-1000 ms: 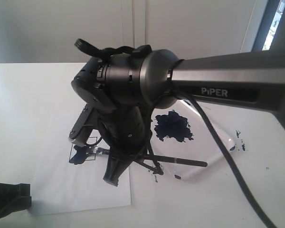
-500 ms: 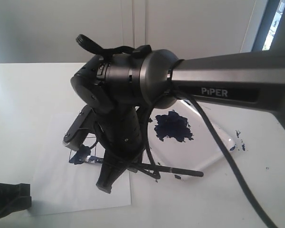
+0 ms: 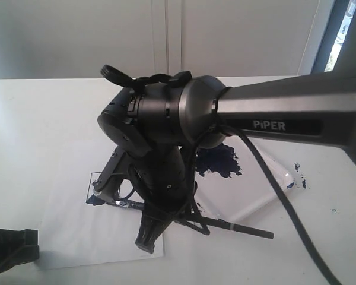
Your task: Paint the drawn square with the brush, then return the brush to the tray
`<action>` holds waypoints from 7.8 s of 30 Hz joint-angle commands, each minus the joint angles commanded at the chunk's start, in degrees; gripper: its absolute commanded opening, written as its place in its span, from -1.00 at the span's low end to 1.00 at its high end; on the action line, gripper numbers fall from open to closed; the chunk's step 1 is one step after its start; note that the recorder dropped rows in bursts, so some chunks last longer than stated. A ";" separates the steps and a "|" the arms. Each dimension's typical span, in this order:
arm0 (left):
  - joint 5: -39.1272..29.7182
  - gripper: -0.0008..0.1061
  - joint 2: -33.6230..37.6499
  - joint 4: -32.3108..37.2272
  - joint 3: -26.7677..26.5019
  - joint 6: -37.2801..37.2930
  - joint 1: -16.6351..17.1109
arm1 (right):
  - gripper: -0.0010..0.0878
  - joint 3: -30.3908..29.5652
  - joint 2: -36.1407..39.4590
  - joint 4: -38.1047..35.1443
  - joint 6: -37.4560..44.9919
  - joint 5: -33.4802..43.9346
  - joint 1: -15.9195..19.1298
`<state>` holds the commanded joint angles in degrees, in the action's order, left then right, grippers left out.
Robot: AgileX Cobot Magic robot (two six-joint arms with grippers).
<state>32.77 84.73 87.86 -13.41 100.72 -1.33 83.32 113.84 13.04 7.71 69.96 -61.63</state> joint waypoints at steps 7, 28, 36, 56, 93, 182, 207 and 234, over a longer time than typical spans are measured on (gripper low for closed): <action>0.10 -0.99 0.00 0.00 0.00 -0.02 0.00 | -0.98 -0.11 -0.09 5.19 -2.05 0.00 0.00; 0.86 -0.99 0.00 0.67 0.00 -0.21 0.00 | -0.98 0.75 -2.62 9.47 -6.59 -6.07 0.00; 0.86 -0.99 0.00 1.01 0.00 -0.21 0.00 | -0.98 0.75 -2.99 9.17 -6.59 -9.19 0.00; 1.61 -0.99 0.00 1.36 0.00 -0.21 0.00 | -0.98 7.65 6.62 5.57 -6.68 -12.26 0.00; 1.84 -0.99 0.00 1.23 0.00 -0.21 0.00 | -0.98 8.56 5.69 5.51 -5.09 -0.89 1.62; 2.07 -0.99 0.00 2.48 0.00 0.90 0.00 | -0.98 5.14 5.68 11.39 -5.99 0.00 1.67; 2.07 -0.99 0.00 2.38 0.00 1.20 0.00 | -0.98 5.14 0.95 5.50 -3.58 0.00 1.67; 2.07 -0.99 0.00 2.50 0.00 1.16 0.00 | -0.98 5.14 -1.99 4.55 -7.28 -9.47 1.67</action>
<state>34.85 84.73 90.36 -13.41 101.89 -1.33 88.45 111.86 17.59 0.43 60.49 -59.96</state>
